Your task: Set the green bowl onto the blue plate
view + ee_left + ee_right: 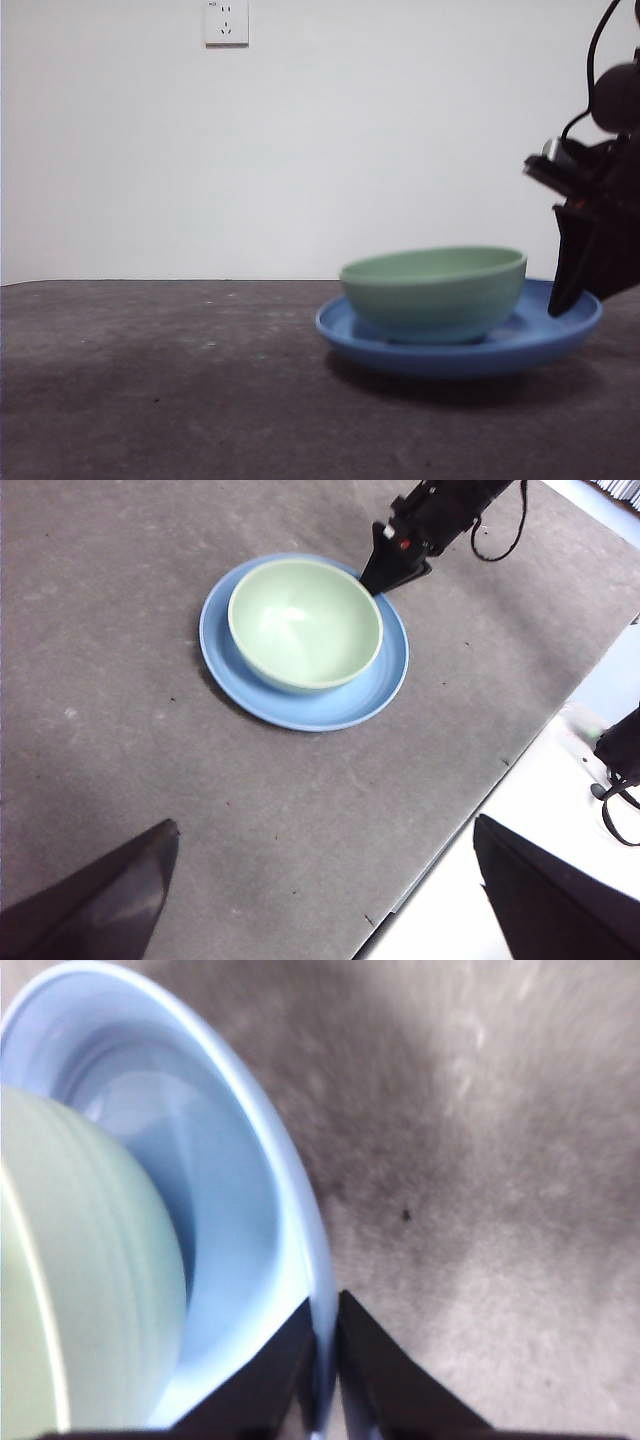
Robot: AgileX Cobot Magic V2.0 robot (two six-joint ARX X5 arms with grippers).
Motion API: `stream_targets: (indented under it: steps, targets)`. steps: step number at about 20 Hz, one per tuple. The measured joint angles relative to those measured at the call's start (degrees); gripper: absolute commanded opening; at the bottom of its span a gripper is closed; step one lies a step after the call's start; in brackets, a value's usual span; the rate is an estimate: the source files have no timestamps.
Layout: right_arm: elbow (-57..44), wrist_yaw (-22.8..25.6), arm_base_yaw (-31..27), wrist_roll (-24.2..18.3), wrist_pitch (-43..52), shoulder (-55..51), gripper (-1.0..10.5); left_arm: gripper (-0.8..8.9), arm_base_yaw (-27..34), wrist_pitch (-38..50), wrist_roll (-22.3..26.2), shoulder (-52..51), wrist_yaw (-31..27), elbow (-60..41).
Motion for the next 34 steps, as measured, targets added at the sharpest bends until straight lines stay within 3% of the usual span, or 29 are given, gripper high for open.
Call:
stream_targets:
  steps: [5, 11, 15, 34]
  targets:
    - [1.51, -2.64, 5.09, 4.96, -0.22, -1.75, 0.1, 4.77, 0.00, 0.00, 0.00, 0.00, 0.00, 0.00]
    - [1.51, 0.44, 15.85, 13.27, 7.23, -1.73, 0.1, 4.77, 0.00, 0.00, 0.00, 0.00, 0.00, 0.00]
    - [1.51, 0.48, 19.85, 17.68, 11.23, 0.44, 0.1, 4.76, 0.00, 0.00, 0.00, 0.00, 0.00, 0.00]
    - [1.53, 4.20, 20.70, 20.68, 14.71, 9.16, 0.2, 4.76, 0.00, 0.00, 0.00, 0.00, 0.00, 0.00]
